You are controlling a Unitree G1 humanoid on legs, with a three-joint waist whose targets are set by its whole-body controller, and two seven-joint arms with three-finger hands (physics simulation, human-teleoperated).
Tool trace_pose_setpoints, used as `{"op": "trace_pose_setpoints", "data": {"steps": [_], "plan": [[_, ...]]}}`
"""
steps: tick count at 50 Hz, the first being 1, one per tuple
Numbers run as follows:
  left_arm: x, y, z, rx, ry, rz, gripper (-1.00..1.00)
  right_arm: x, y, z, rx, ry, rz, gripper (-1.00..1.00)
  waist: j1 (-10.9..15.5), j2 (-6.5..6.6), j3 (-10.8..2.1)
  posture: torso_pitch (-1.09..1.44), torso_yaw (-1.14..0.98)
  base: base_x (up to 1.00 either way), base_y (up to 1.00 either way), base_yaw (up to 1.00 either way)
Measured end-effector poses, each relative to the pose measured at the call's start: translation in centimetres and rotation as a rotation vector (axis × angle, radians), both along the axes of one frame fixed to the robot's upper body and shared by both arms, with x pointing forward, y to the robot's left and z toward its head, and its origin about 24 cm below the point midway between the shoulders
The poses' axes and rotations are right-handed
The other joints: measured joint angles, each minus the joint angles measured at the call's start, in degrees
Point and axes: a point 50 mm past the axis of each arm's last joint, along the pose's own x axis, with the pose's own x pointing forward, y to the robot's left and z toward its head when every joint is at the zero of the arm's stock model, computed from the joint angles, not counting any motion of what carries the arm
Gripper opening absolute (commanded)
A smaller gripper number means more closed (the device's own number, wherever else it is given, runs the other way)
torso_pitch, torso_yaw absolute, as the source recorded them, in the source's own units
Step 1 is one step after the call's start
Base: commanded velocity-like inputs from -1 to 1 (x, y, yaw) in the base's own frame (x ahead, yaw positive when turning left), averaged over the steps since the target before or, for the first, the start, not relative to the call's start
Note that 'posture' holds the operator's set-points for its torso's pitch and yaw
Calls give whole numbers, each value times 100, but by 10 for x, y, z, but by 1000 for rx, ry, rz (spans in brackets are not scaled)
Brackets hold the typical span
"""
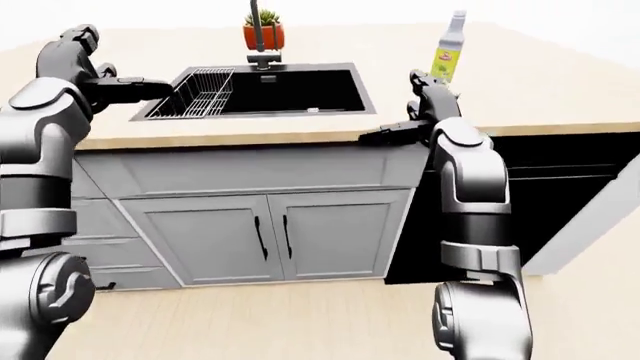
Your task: Turn the sink spout to the right.
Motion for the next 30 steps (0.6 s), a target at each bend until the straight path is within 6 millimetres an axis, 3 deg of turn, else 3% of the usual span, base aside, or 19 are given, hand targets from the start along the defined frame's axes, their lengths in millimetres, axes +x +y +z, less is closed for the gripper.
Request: {"op": "trace_pose_setpoints", "data": {"steps": [4, 6, 9, 10, 12, 16, 19, 21, 22, 24, 26, 28, 30], "plan": [[0, 2, 10, -3, -19, -1, 100, -1, 0, 12, -5, -42, -3, 100, 106, -305, -11, 0, 0, 51, 0, 0], [0, 4, 15, -6, -31, 2, 100, -1, 1, 18, -9, -64, 2, 100, 96, -523, -72, 0, 0, 51, 0, 0], [5, -1, 6, -6, -8, -17, 100, -2, -5, 13, -6, -49, -19, 100, -18, -564, 78, 0, 0, 51, 0, 0], [7, -1, 2, -10, 13, -21, 100, -2, -7, 9, -2, -30, -29, 100, -52, -593, 73, 0, 0, 51, 0, 0], [9, 2, -4, -19, 45, -17, 100, -2, -8, 7, 0, -12, -37, 100, -96, -546, 31, 0, 0, 51, 0, 0], [9, 8, 5, -16, 29, 3, 100, -2, -7, 13, -4, -38, -32, 100, -165, -289, 2, 0, 0, 51, 0, 0], [8, 10, 16, -8, -10, 5, 100, -2, -6, 17, -7, -46, -32, 100, -241, -58, -49, 0, 0, 52, 0, 0], [7, 11, 23, -4, -29, 9, 100, -2, -4, 22, -10, -58, -27, 100, -217, 177, -111, 0, 0, 33, 0, 0], [6, 15, 23, -2, -32, 18, 100, -1, -1, 22, -8, -61, -18, 100, -158, 177, -110, 0, 0, 0, 0, 0], [5, 20, 22, -3, -22, 38, 100, 0, 5, 22, -5, -60, 4, 100, -133, 304, 90, 0, 0, 0, 0, 0], [4, 23, 23, -4, -13, 49, 100, 0, 5, 19, -1, -49, 12, 100, -146, 236, 170, 0, 0, 0, 0, 0], [4, 23, 23, -2, -7, 50, 100, 0, 4, 14, 2, -26, 9, 100, -177, 60, 236, 0, 0, 3, 0, 0], [5, 25, 17, -4, 18, 51, 100, 0, 2, 10, 1, -4, 3, 100, -151, -116, 134, 0, 0, 10, 0, 0]]}}
